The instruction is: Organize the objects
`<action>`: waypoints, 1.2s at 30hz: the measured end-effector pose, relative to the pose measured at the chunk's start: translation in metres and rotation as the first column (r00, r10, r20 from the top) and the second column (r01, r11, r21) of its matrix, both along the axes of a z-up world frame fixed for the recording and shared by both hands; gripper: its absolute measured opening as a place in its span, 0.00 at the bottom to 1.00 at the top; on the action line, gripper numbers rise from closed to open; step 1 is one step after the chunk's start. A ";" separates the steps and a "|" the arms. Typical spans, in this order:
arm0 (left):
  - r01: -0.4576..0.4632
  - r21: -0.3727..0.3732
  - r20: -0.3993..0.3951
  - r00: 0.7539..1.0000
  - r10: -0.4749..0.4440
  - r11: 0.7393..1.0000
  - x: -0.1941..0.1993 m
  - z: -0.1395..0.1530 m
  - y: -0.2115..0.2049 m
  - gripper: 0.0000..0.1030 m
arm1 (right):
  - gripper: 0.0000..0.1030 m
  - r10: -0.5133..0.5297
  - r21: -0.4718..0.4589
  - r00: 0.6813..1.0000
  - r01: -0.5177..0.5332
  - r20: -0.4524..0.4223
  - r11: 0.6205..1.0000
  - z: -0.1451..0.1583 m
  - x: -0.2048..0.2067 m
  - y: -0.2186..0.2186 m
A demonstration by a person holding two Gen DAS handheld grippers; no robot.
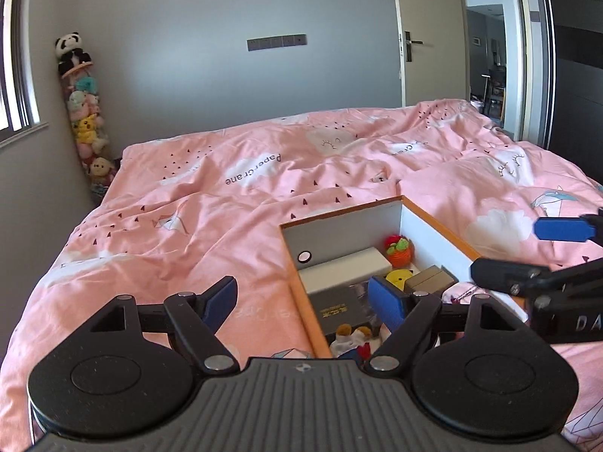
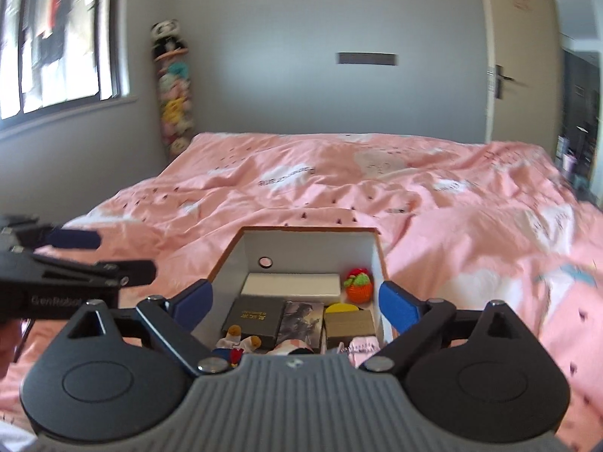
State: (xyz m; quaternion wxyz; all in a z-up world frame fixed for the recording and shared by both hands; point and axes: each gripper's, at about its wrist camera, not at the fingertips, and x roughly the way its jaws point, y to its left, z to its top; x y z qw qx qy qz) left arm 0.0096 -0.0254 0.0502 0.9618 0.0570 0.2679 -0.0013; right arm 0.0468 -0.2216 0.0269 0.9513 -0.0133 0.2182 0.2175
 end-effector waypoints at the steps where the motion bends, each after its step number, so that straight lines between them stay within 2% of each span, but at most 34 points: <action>1: -0.013 -0.011 0.003 1.000 0.013 1.000 -0.002 -0.001 0.002 0.90 | 0.94 -0.035 0.011 0.999 0.035 -0.001 0.999 -0.004 -0.004 -0.001; 7: -0.033 -0.085 -0.003 0.999 0.033 0.996 -0.016 -0.019 0.016 0.91 | 0.97 -0.117 0.047 0.993 0.118 -0.025 0.992 -0.025 -0.015 -0.001; 9: -0.050 -0.093 -0.025 0.999 0.048 0.994 -0.018 -0.029 0.018 0.92 | 0.97 -0.129 0.026 0.991 0.130 -0.022 0.991 -0.033 -0.017 0.002; 14: -0.076 -0.077 -0.050 0.996 0.072 0.994 -0.021 -0.043 0.019 0.92 | 0.97 -0.172 -0.026 0.985 0.172 -0.026 0.985 -0.049 -0.021 0.007; 18: -0.096 -0.063 -0.066 0.994 0.091 0.993 -0.020 -0.052 0.019 0.92 | 0.97 -0.151 -0.068 0.987 0.148 -0.044 0.987 -0.060 -0.020 0.014; 26: -0.107 -0.031 -0.111 0.988 0.103 0.994 -0.013 -0.068 0.018 0.93 | 0.97 -0.132 -0.133 0.991 0.129 -0.018 0.983 -0.072 -0.017 0.029; 29: -0.113 -0.038 -0.136 0.985 0.107 0.993 -0.010 -0.071 0.020 0.93 | 0.97 -0.134 -0.138 0.990 0.128 -0.034 0.982 -0.075 -0.013 0.030; 36: -0.119 -0.031 -0.129 0.985 0.114 0.992 -0.013 -0.070 0.019 0.93 | 0.97 -0.143 -0.143 0.988 0.135 -0.050 0.981 -0.078 -0.012 0.030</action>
